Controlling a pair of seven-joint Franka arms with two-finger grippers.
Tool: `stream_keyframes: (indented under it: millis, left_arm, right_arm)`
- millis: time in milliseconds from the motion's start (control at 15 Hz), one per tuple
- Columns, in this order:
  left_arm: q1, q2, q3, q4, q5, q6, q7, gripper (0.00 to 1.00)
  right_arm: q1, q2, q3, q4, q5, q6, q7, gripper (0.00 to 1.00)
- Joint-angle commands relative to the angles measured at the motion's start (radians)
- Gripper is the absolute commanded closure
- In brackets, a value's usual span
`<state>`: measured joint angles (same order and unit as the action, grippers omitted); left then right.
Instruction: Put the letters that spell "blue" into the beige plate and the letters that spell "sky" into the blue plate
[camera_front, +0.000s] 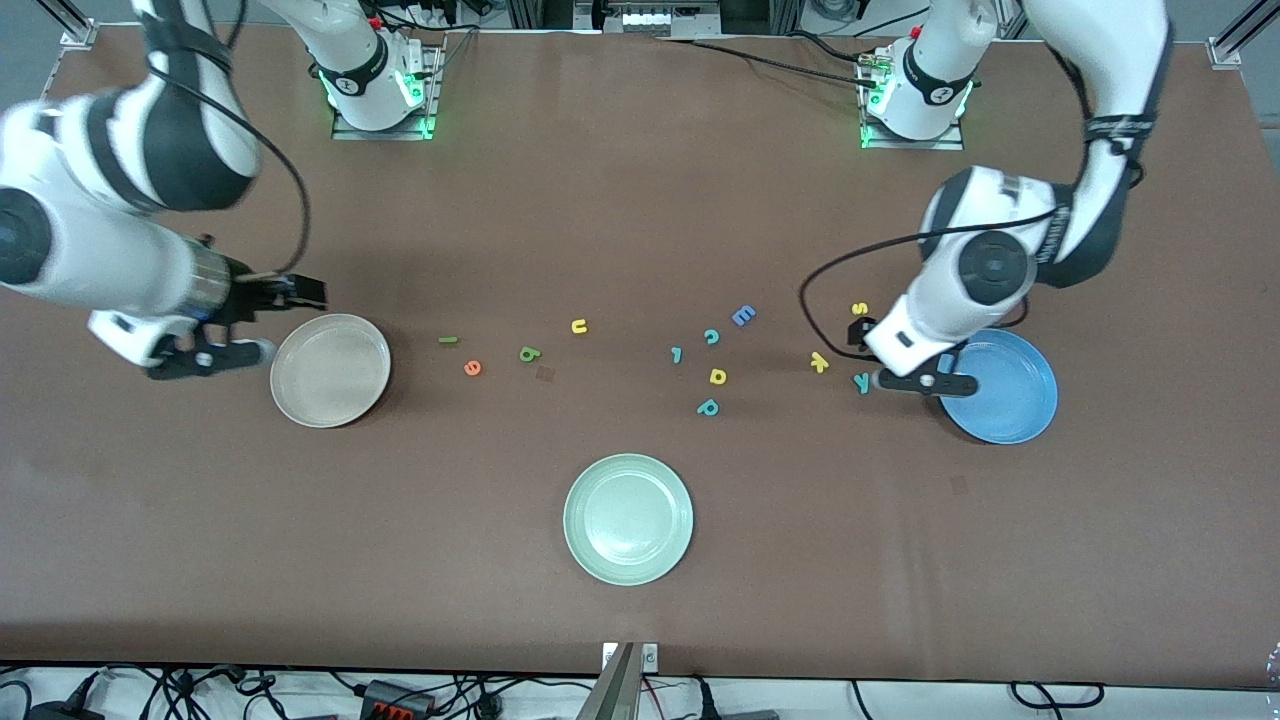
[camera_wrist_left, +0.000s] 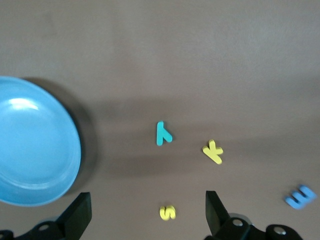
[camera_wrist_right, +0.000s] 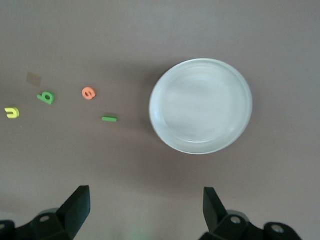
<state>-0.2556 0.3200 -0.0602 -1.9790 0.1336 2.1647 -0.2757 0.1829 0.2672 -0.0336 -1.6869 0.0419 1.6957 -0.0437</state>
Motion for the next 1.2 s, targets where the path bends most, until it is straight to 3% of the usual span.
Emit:
stream_keyframes:
  millis: [0,200,401,535,869,1136]
  left_arm:
    - [0.015,0.031,0.003,-0.009,0.083,0.072,-0.03,0.0]
    - [0.036,0.044,-0.003,-0.087,0.08,0.223,-0.036,0.0]
    - [0.039,0.089,-0.003,-0.147,0.08,0.34,-0.039,0.0]
    - [0.045,0.114,-0.003,-0.17,0.08,0.415,-0.039,0.0]
    - [0.07,0.131,-0.003,-0.208,0.083,0.477,-0.026,0.38]
    - [0.07,0.163,-0.004,-0.208,0.081,0.541,-0.025,0.4]
  right_arm:
    - [0.018,0.062,-0.005,0.009,0.01,0.03,-0.005,0.0]
    - [0.056,0.102,-0.005,-0.02,0.001,0.093,-0.063,0.0]
    - [0.092,0.09,-0.005,-0.077,-0.002,0.11,-0.177,0.0]
    - [0.101,0.052,-0.005,-0.166,-0.004,0.204,-0.276,0.0]
    - [0.139,0.007,-0.005,-0.362,-0.005,0.454,-0.519,0.0]
    - [0.193,0.009,-0.006,-0.456,-0.011,0.604,-0.659,0.0]
